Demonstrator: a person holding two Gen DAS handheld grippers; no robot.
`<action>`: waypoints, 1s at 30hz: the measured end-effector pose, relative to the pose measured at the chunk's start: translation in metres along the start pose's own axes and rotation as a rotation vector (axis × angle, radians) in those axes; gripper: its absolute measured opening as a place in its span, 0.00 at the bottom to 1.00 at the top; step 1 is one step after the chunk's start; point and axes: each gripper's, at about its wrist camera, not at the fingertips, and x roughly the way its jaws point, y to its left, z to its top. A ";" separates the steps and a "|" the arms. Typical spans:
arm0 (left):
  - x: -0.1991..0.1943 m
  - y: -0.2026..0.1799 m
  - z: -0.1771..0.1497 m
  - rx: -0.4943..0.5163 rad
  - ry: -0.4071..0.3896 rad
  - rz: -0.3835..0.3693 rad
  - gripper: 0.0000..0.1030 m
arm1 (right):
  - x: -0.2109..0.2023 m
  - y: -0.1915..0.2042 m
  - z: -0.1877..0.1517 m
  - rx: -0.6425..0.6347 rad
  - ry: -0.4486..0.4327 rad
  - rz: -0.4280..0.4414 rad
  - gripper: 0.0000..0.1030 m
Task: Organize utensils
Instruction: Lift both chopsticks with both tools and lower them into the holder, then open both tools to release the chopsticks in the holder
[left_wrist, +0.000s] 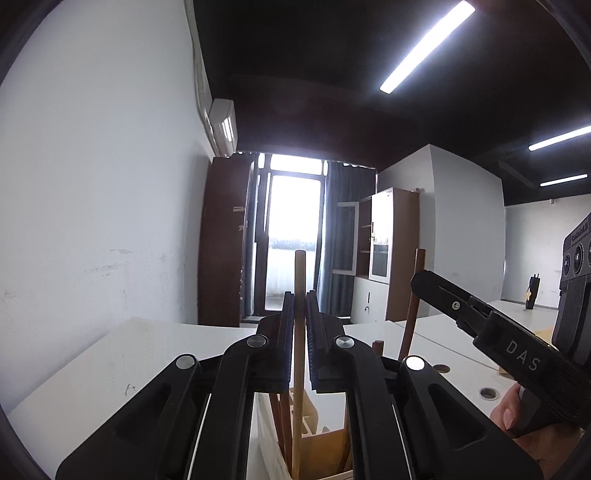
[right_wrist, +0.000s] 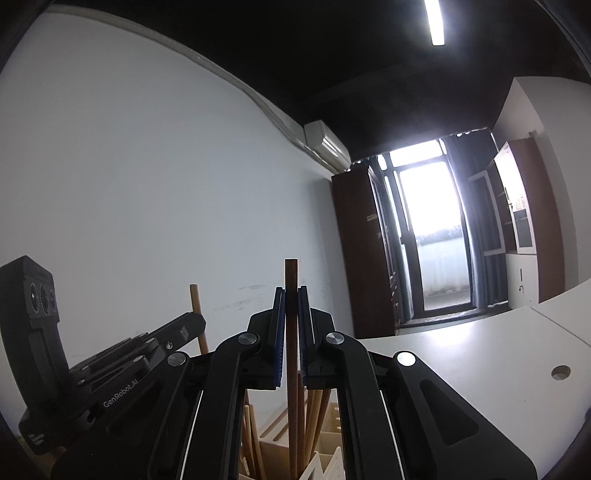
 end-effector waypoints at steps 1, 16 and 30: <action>0.002 0.000 -0.001 0.007 0.009 -0.005 0.06 | 0.000 0.001 -0.003 -0.007 0.012 0.002 0.07; 0.015 0.015 -0.029 0.056 0.103 0.006 0.06 | -0.006 0.013 -0.028 -0.077 0.126 -0.016 0.07; 0.011 0.026 -0.039 0.057 0.152 -0.006 0.07 | -0.002 0.021 -0.032 -0.122 0.170 -0.039 0.08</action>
